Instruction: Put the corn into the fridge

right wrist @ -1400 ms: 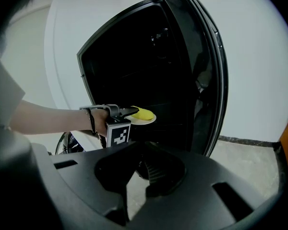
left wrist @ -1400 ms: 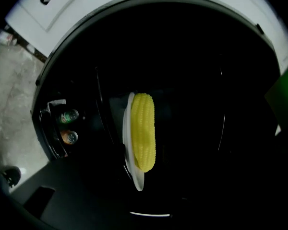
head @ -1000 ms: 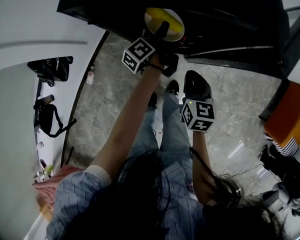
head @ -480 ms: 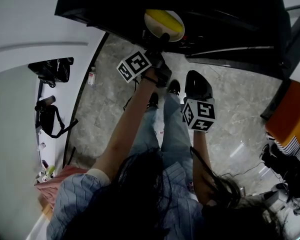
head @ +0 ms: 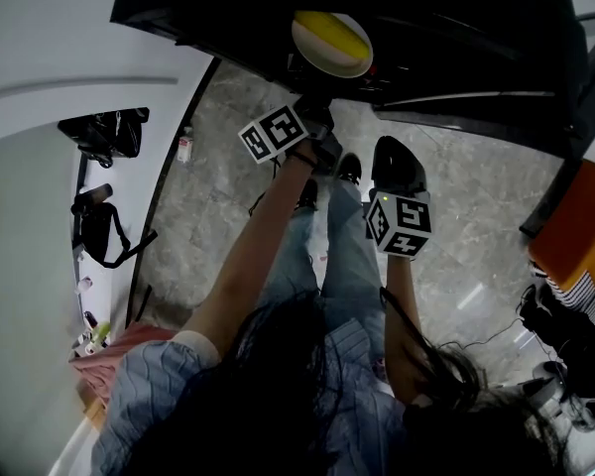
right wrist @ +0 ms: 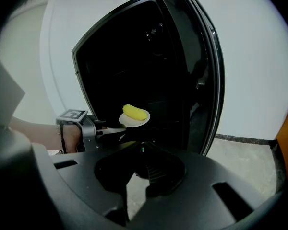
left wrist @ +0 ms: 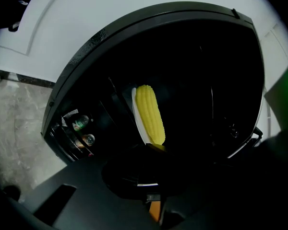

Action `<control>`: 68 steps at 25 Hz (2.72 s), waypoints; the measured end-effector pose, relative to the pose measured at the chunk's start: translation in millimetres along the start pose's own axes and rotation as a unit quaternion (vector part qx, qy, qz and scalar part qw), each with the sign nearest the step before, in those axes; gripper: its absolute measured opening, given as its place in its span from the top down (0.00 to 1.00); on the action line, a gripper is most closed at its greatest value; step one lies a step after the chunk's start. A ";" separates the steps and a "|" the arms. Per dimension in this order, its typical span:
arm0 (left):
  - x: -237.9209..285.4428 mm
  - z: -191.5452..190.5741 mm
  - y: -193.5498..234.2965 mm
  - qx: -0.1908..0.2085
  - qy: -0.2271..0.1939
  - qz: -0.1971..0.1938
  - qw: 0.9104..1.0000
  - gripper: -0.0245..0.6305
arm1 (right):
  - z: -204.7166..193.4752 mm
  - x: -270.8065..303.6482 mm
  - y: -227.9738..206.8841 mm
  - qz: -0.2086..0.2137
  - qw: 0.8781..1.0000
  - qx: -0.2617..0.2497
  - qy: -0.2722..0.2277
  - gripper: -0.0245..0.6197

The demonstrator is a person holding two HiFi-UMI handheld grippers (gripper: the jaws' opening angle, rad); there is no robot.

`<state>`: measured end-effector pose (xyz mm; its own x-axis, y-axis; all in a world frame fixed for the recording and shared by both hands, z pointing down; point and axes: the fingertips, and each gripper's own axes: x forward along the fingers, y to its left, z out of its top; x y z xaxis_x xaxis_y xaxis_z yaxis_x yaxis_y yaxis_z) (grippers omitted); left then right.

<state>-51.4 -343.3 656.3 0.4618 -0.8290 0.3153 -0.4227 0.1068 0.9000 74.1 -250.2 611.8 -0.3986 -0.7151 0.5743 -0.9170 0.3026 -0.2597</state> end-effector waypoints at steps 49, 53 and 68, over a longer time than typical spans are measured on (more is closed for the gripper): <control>-144.4 -22.8 -144.9 0.353 0.088 -0.119 0.924 0.95 | 36.6 -107.7 92.9 -0.001 0.998 -0.032 -0.054 0.92; -188.8 -42.6 -159.1 0.389 0.125 -0.143 0.901 0.95 | 38.7 -137.6 112.6 -0.003 0.997 -0.036 -0.067 0.92; -322.8 -43.9 -146.0 0.478 0.106 -0.160 0.857 0.95 | 33.7 -199.1 180.9 -0.002 0.993 -0.075 -0.089 0.91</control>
<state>-104.5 -67.2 436.3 0.7619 -0.6029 0.2369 -0.6470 -0.6904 0.3237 -12.0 -74.4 424.3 -0.3992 -0.8127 0.4244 -0.9153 0.3805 -0.1322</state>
